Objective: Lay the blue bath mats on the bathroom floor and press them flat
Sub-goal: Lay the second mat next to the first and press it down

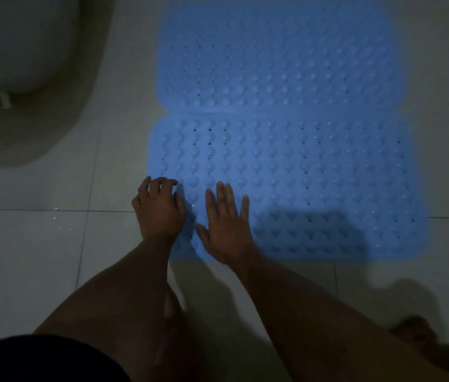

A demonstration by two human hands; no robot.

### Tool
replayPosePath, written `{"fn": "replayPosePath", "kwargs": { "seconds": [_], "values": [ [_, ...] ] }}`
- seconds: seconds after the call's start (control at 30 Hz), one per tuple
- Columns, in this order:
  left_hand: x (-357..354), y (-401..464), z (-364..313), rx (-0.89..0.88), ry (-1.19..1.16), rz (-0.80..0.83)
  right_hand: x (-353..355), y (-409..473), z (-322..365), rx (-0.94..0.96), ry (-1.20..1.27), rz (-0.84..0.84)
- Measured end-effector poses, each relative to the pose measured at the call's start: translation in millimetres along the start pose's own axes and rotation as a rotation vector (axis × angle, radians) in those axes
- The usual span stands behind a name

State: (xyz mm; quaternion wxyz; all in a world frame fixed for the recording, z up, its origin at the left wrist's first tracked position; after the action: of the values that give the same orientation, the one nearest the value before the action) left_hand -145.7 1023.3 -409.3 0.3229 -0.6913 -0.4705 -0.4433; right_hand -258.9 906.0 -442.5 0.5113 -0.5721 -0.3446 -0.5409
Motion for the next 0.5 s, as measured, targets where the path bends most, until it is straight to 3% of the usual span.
{"fn": "replayPosePath", "kwargs": {
  "seconds": [0.2, 0.5],
  "values": [
    [-15.0, 5.2, -5.2, -0.14, 0.023, -0.016, -14.7, 3.1, -9.8, 0.023, -0.072, 0.025],
    [-26.1, 7.9, -0.3, -0.133, 0.063, -0.017, -14.7, 5.6, -11.1, -0.006, -0.037, -0.021]
  ]
}}
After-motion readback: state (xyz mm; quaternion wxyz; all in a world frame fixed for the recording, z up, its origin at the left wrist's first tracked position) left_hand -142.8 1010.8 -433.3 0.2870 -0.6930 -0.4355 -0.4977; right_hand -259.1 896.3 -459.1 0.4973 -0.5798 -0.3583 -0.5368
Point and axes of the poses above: each hand's wrist, its own y-axis towards the middle knuckle, its own x-axis out of the back of the hand, z = x × y, the point moved 7 cm from there along y, towards the middle knuckle, and after that the axes turned 9 degrees about -y, right-handed, at the moved point
